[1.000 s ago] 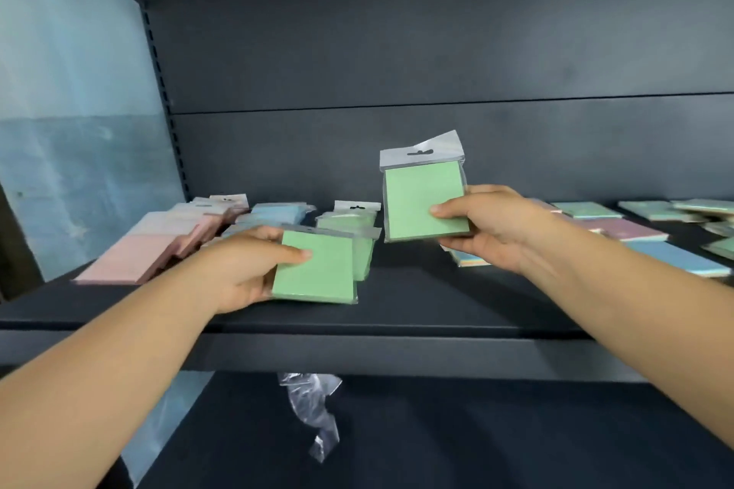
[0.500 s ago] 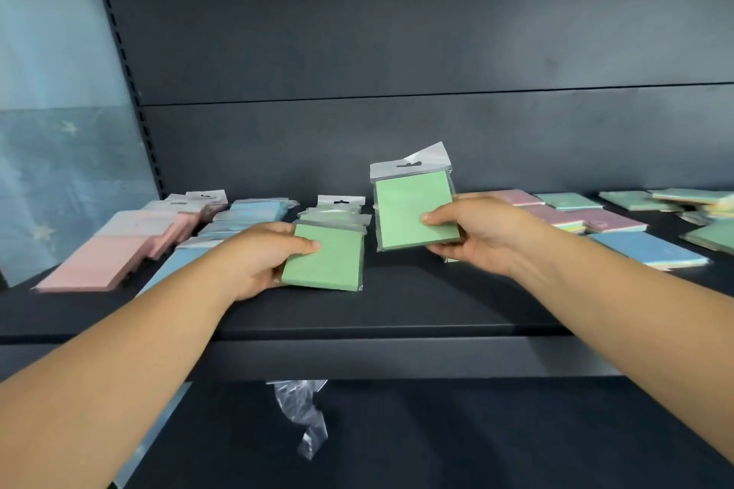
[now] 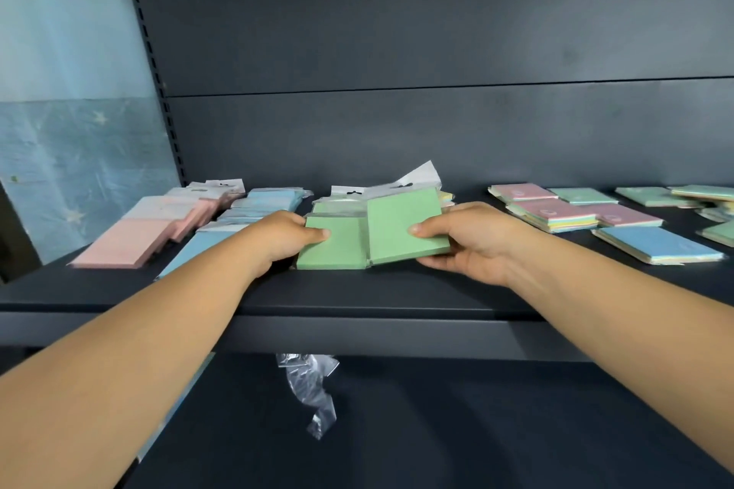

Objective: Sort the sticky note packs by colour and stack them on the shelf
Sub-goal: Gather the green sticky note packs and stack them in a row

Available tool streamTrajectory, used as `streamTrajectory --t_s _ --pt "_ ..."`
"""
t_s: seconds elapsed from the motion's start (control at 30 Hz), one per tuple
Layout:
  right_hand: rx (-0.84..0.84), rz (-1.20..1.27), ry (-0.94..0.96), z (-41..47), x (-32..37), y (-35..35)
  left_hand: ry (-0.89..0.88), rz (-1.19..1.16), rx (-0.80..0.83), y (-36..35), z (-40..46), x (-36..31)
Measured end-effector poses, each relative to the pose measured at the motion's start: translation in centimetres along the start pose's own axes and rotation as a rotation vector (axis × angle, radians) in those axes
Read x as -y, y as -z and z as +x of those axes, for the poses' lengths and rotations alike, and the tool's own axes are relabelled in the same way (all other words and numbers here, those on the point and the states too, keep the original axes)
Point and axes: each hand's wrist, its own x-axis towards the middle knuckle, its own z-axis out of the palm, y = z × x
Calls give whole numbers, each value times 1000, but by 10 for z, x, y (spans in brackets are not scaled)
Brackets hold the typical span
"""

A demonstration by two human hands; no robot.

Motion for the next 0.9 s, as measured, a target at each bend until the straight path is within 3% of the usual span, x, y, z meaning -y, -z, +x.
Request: streamTrajectory --t_s 0.13,0.33,0.43,0.53,0.67,0.9 --pt "95 -14 -26 -6 -6 -13 23 8 -41 4 1 6" --pt "122 -50 -27 -4 -13 -40 20 -321 -30 5 -14 1" --pt "76 -248 8 0 -15 -52 -48 -209 -74 7 -28 8" --pt "29 -691 96 4 -14 -59 -146 -118 -52 6 -46 18" --pt "65 -1068 167 7 -10 -61 -310 178 -49 7 -68 24" --pt "116 -1184 240 12 -10 -51 -423 483 -10 9 -75 31"
